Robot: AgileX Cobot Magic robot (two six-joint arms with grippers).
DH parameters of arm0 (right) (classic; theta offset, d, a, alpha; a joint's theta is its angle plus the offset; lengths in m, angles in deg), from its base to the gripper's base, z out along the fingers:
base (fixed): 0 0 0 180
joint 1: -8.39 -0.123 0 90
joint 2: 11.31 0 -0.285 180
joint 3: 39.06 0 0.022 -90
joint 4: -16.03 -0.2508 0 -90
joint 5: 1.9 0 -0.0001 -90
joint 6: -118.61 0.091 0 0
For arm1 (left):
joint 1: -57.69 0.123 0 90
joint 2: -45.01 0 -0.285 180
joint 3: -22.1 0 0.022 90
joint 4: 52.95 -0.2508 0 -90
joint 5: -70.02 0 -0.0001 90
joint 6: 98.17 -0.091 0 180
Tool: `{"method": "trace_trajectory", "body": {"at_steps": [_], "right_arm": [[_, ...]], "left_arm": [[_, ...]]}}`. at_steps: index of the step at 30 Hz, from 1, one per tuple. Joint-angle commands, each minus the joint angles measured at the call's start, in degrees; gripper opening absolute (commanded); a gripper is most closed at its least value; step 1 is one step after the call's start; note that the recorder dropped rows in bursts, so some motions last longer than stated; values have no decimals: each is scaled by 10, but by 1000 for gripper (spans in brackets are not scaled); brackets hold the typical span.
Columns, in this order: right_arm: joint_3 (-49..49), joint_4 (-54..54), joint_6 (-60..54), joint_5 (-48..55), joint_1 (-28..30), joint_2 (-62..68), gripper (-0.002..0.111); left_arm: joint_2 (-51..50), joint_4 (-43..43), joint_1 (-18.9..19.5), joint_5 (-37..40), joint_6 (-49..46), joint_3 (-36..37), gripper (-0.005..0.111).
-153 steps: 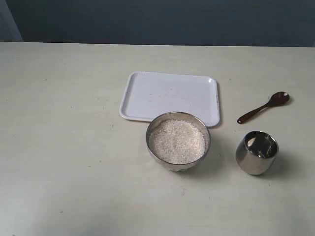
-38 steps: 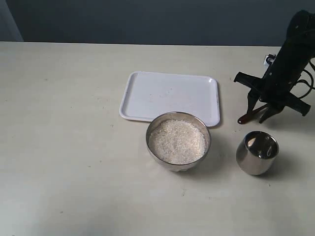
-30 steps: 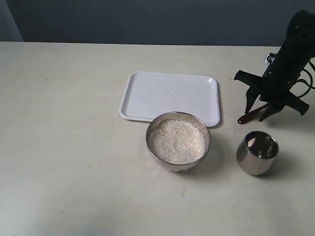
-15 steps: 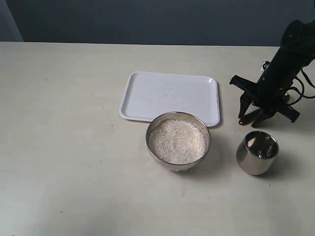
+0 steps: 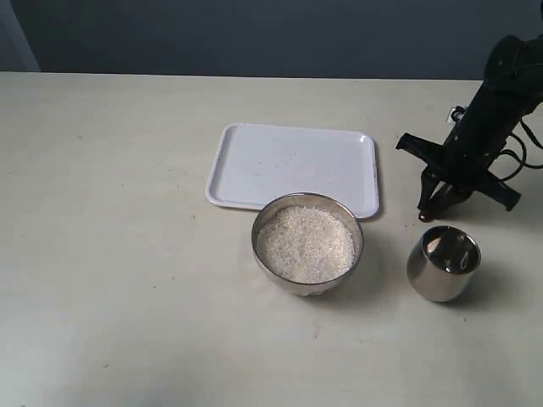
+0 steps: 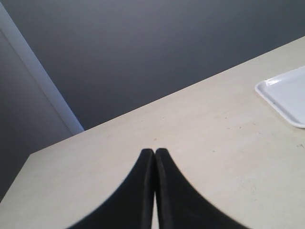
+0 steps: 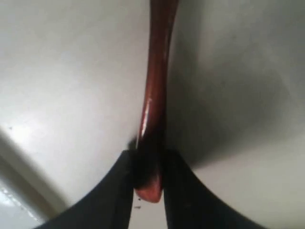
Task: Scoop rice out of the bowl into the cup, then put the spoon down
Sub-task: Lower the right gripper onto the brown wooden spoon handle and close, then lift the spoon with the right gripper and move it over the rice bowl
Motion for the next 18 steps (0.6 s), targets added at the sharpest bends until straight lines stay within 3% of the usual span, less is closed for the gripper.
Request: {"method": "trace_trajectory", "body": {"at_steps": [1,10,18], "right_arm": [[2,43,-27,32,1,-6,-1],[24,159,-78,70,1,-53,-1],[113,286,-217,142,-15,-70,-1]], "left_arm": [[3,0,0,-4,3,-3,0],[3,0,0,-4,3,-3,0],[3,0,0,-4,3,-3,0]]}}
